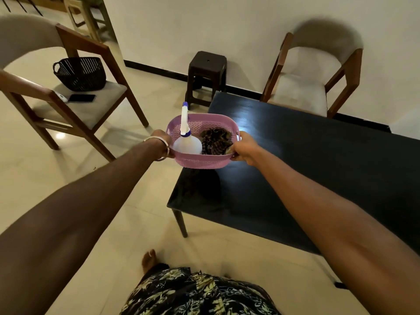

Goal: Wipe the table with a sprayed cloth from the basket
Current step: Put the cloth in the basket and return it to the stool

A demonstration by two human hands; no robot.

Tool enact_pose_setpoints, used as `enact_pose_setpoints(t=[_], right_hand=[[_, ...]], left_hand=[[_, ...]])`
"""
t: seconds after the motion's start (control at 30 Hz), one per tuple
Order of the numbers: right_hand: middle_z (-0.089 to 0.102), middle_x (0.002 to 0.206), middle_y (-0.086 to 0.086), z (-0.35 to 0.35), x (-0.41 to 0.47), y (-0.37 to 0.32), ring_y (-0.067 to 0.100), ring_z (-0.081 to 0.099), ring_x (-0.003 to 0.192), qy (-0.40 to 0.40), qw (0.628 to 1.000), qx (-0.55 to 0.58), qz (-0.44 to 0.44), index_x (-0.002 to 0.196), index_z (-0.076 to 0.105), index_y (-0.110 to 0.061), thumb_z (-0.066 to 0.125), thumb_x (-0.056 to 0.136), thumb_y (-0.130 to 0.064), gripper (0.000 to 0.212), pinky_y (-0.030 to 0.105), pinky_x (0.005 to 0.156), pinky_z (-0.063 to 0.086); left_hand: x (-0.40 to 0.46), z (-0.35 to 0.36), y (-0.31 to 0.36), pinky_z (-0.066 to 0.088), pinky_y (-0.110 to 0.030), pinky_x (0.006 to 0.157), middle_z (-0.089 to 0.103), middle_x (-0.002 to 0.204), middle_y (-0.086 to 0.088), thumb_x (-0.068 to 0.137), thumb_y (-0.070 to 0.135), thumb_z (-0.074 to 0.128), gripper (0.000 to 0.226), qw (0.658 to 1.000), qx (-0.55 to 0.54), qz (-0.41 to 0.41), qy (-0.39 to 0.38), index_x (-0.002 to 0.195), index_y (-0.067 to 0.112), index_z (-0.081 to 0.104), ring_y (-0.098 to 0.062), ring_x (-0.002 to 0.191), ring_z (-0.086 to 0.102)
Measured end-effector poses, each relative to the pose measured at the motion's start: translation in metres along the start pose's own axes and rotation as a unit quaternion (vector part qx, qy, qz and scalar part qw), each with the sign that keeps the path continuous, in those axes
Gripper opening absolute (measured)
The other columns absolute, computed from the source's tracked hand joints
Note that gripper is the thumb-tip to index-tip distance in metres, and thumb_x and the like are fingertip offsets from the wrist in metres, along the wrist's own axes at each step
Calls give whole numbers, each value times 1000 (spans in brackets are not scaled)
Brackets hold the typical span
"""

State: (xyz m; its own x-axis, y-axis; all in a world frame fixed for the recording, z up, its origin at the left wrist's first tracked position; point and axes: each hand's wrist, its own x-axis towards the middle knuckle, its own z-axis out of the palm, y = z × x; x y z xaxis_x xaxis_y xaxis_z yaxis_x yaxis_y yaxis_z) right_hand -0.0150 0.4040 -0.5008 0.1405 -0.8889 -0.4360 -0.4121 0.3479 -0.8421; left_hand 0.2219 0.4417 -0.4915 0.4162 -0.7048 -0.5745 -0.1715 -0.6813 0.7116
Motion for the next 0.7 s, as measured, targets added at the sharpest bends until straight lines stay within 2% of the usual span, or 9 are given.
enact_pose_setpoints(t=[0.13,0.27,0.4,0.57,0.7], right_hand=[[63,107,9,34,4,-18,26,66,98,14,1000,-1,-7,91,51,-29,52,84,20,50,40,75,62],[64,109,12,75,15,-35,28,69,98,38,999,6,11,103,53,-25,54,84,18,47,44,76,63],[64,116,15,115,25,-57,28,69,99,62,997,30,31,123,55,-14,56,81,18,53,44,74,63],[64,112,12,159,32,-89,25,69,98,88,995,37,23,125,54,-12,54,85,17,50,36,68,63],[65,109,11,186,48,-111,23,69,95,87,995,42,16,118,56,-13,52,85,17,45,31,62,61]], left_hand=[[22,-35,0,57,-50,81,60,116,-22,97,3,49,25,1000,-11,8,-12,120,-4,54,-42,96,65],[47,-78,0,56,-51,84,62,114,-22,94,2,54,24,999,0,17,-30,117,-5,56,-44,98,65],[66,-123,5,57,-45,70,62,115,-23,95,3,54,25,999,6,19,-49,118,-4,56,-43,95,66],[92,-167,15,53,-44,66,59,123,-23,96,4,52,30,998,-4,27,-62,125,-4,53,-44,104,63],[119,-195,22,53,-44,67,60,119,-21,98,5,49,28,998,-3,20,-60,124,-4,53,-43,101,64]])
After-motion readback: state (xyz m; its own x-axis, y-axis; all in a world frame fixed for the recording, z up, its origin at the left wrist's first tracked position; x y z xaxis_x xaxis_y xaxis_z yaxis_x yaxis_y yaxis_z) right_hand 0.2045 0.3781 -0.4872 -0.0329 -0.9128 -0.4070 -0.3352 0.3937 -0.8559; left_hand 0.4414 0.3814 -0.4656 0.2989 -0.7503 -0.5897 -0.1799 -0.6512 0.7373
